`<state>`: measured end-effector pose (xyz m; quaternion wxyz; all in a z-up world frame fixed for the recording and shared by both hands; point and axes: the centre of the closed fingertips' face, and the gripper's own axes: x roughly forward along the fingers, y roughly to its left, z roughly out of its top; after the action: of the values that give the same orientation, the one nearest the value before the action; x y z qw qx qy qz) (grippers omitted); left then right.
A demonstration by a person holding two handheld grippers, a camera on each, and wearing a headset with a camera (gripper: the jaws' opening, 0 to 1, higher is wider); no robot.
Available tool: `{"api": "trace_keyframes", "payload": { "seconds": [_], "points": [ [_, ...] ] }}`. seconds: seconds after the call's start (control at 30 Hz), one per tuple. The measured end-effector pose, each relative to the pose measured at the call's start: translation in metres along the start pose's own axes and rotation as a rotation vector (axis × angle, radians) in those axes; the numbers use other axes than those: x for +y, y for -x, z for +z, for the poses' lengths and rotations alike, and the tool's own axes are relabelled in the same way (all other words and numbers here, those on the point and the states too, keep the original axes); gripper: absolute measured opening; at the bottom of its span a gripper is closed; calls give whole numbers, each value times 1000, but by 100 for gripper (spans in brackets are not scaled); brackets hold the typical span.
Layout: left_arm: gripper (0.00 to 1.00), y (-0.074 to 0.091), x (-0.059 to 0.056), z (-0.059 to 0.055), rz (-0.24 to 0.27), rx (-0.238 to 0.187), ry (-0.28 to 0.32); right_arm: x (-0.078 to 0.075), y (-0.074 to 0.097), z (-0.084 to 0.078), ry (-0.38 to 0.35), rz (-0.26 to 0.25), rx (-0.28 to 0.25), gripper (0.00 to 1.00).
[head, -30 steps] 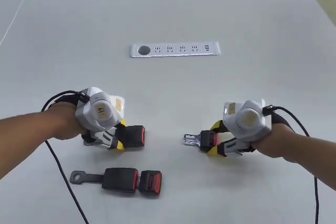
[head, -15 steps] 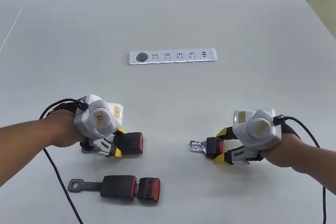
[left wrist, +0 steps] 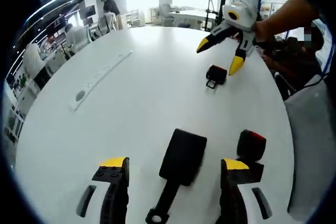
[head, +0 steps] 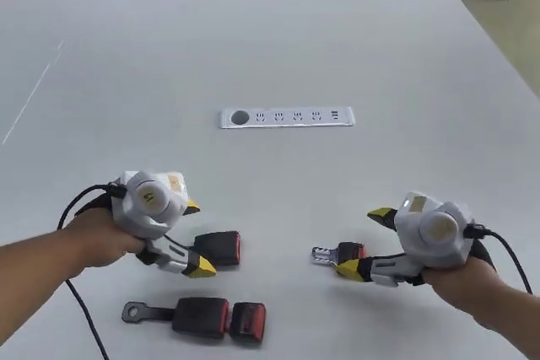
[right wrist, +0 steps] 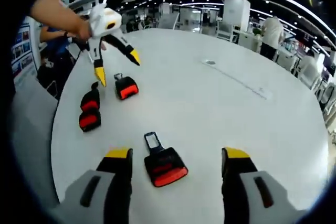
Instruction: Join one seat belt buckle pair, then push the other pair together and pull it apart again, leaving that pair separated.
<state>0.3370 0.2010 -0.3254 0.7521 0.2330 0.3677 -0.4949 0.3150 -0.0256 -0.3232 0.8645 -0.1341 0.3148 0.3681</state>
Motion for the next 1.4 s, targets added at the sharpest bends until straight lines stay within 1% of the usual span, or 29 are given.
{"api": "trace_keyframes", "payload": {
  "seconds": [0.03,0.07,0.1,0.17,0.2,0.23,0.27,0.33,0.37,0.4,0.43,0.47,0.5,0.53,0.57,0.67,0.73,0.77,0.8,0.83,0.87,0.97,1.03,1.07,1.13,1.2,1.3,1.33,1.4],
  "points": [
    [74,6,3,3,39,-32,30,0,2,1,-13,-21,-7,77],
    [75,9,3,6,56,-63,55,2,5,3,-33,-51,-22,81],
    [77,15,2,6,71,-90,105,2,6,3,-39,-60,-25,83],
    [79,23,0,6,95,-135,168,4,11,3,-52,-102,-32,84],
    [80,27,-1,5,106,-146,188,5,15,2,-60,-124,-30,84],
    [81,31,-1,1,126,-140,212,7,17,2,-60,-135,-27,84],
    [81,34,-1,0,146,-155,235,9,22,-1,-66,-151,-20,84],
    [84,41,-5,5,152,-216,274,12,28,1,-82,-170,-33,86],
    [85,45,-7,6,159,-230,279,14,33,4,-113,-188,-54,86],
    [86,51,-9,3,171,-227,277,14,37,5,-125,-197,-63,86],
    [87,54,-9,3,184,-244,304,14,42,6,-141,-218,-74,87],
    [88,60,-11,4,187,-280,345,15,45,6,-144,-227,-80,87],
    [89,62,-11,6,187,-297,357,16,48,8,-149,-236,-88,87],
    [89,69,-13,7,194,-339,391,18,53,9,-163,-251,-99,88],
    [89,73,-13,6,207,-352,400,21,57,11,-175,-257,-112,88],
    [91,83,-20,-1,222,-377,429,25,67,16,-190,-282,-143,89],
    [91,92,-27,-8,242,-387,432,28,76,19,-212,-321,-171,90],
    [92,97,-31,-10,247,-410,452,28,79,20,-227,-330,-183,91],
    [93,99,-32,-10,247,-418,459,30,83,22,-241,-339,-201,91],
    [94,103,-34,-13,251,-422,467,32,84,22,-239,-340,-203,92],
    [95,107,-37,-19,264,-408,473,36,88,21,-235,-345,-205,92],
    [97,121,-47,-28,287,-450,503,49,95,20,-225,-347,-213,93],
    [98,126,-55,-32,286,-451,512,57,98,21,-229,-337,-227,94],
    [98,127,-57,-34,284,-452,511,58,99,21,-228,-335,-230,95],
    [100,132,-72,-43,264,-448,529,69,103,20,-222,-326,-247,96],
    [100,140,-80,-48,279,-453,519,78,108,21,-226,-314,-272,97],
    [99,148,-86,-56,306,-427,502,89,113,20,-203,-314,-264,97],
    [99,153,-92,-57,306,-429,501,94,117,19,-203,-310,-271,97],
    [99,160,-98,-61,317,-432,477,102,121,16,-192,-304,-265,97]
  ]
}}
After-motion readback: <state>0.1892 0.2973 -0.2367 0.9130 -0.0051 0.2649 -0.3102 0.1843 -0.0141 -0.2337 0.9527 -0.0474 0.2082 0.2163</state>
